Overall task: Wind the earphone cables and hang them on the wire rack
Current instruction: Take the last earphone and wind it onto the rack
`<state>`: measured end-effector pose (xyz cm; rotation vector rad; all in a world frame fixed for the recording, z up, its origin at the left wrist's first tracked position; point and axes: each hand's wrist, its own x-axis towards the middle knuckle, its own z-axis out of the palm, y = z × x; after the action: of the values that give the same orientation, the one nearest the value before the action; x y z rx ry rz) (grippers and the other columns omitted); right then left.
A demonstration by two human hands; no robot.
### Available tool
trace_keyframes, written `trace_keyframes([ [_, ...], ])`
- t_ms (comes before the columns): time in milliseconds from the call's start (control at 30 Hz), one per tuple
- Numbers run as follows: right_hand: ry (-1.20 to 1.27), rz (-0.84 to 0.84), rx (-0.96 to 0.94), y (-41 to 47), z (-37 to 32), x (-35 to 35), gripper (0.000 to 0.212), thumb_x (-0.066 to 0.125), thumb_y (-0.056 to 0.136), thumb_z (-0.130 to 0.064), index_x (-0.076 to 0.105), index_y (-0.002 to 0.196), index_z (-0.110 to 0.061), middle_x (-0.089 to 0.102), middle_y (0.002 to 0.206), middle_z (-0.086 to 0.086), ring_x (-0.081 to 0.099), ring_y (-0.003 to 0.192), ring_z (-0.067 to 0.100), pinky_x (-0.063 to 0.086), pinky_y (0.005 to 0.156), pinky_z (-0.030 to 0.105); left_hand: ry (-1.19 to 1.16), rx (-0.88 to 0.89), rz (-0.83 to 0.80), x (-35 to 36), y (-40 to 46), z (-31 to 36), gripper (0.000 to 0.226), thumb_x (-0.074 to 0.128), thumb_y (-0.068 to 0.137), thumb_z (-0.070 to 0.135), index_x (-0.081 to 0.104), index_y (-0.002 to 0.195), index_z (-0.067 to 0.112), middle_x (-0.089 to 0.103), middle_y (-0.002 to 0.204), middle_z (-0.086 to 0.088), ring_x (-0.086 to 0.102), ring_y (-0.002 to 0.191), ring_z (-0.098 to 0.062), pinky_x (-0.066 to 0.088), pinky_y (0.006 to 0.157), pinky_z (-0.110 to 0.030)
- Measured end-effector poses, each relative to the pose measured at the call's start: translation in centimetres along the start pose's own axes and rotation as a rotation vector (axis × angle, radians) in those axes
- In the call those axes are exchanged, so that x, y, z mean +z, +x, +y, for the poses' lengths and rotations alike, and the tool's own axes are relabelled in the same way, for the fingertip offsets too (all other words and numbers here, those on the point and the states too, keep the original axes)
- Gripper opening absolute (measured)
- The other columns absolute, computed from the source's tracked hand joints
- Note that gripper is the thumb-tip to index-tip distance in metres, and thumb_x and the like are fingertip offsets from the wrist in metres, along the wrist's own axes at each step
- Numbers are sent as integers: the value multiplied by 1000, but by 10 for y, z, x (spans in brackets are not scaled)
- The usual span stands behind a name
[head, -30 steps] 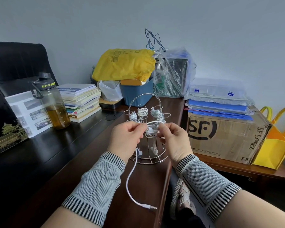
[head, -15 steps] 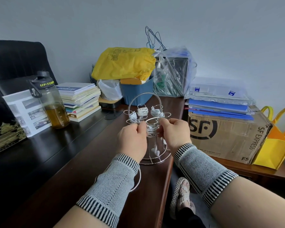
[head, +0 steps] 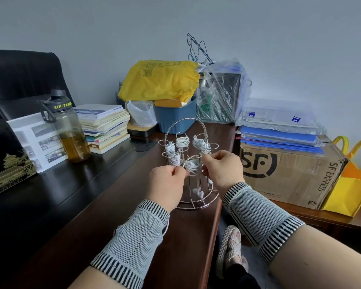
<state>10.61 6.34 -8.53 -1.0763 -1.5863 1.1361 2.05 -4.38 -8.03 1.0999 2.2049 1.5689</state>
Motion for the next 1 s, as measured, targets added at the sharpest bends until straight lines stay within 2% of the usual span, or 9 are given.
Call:
trace_keyframes([
  [67, 10, 2, -24, -2, 3, -1, 18, 67, 73, -30, 60, 64, -17, 70, 66, 5, 69, 68, 27, 58, 72, 51, -36, 2, -37, -3, -5, -1, 44, 53, 91, 14, 69, 52, 27, 66, 59, -9, 45, 44, -16, 39, 45, -30],
  [167, 6, 10, -107, -8, 8, -5, 18, 69, 78, -23, 58, 66, -18, 68, 66, 3, 66, 65, 23, 57, 71, 46, -39, 16, -105, -6, -9, -6, 28, 53, 90, 11, 77, 77, 18, 48, 40, 8, 34, 36, -7, 32, 41, -19],
  [367, -84, -57, -517, -26, 16, -12, 28, 67, 78, -1, 56, 72, -26, 57, 73, -6, 52, 63, 6, 48, 64, 24, 77, 205, -126, 0, -8, -15, 50, 60, 88, 14, 53, 39, 25, 70, 82, 4, 58, 62, -9, 39, 60, -17],
  [467, -214, -167, -710, -32, 18, -11, 24, 64, 79, 2, 69, 86, -21, 51, 85, -8, 52, 77, 1, 43, 70, 10, 163, 284, -156, -1, -9, -16, 42, 58, 82, 32, 53, 41, 32, 63, 82, 12, 57, 68, -3, 38, 64, -18],
  [567, -247, -240, -780, -33, 22, -8, 30, 66, 76, -2, 73, 102, -16, 46, 87, -10, 51, 81, 1, 42, 75, 6, 230, 307, -195, -3, -10, -17, 40, 63, 86, 26, 52, 48, 30, 57, 84, 10, 51, 60, 0, 33, 59, -18],
  [700, -267, -186, -790, -29, 23, -7, 21, 75, 76, -13, 74, 96, -19, 47, 87, -9, 52, 82, 6, 45, 75, 11, 236, 334, -182, -9, -11, -13, 43, 65, 86, 23, 48, 48, 29, 54, 72, 12, 51, 62, -5, 35, 61, -19],
  [833, -192, -131, -699, -32, 20, -8, 15, 68, 83, -30, 73, 85, -16, 52, 84, -10, 53, 78, 3, 42, 69, 8, 122, 189, -210, -25, -6, -8, 23, 61, 90, 19, 66, 69, 15, 62, 60, 7, 57, 56, -3, 47, 59, -23],
  [900, -129, -132, -597, -34, 17, -9, 14, 67, 88, -23, 69, 77, -14, 57, 81, -4, 55, 71, 5, 44, 64, 7, -38, 116, -242, -34, -6, -3, 21, 59, 93, 18, 68, 76, 12, 72, 70, 2, 69, 66, -9, 58, 70, -33],
  [1000, 104, -218, -326, -35, 11, -9, 17, 65, 90, -16, 64, 73, -14, 60, 64, 1, 53, 51, 4, 51, 51, 19, -169, 107, -251, -40, -7, 3, 26, 55, 95, 15, 65, 72, 11, 63, 62, 2, 57, 51, -12, 55, 61, -31],
])
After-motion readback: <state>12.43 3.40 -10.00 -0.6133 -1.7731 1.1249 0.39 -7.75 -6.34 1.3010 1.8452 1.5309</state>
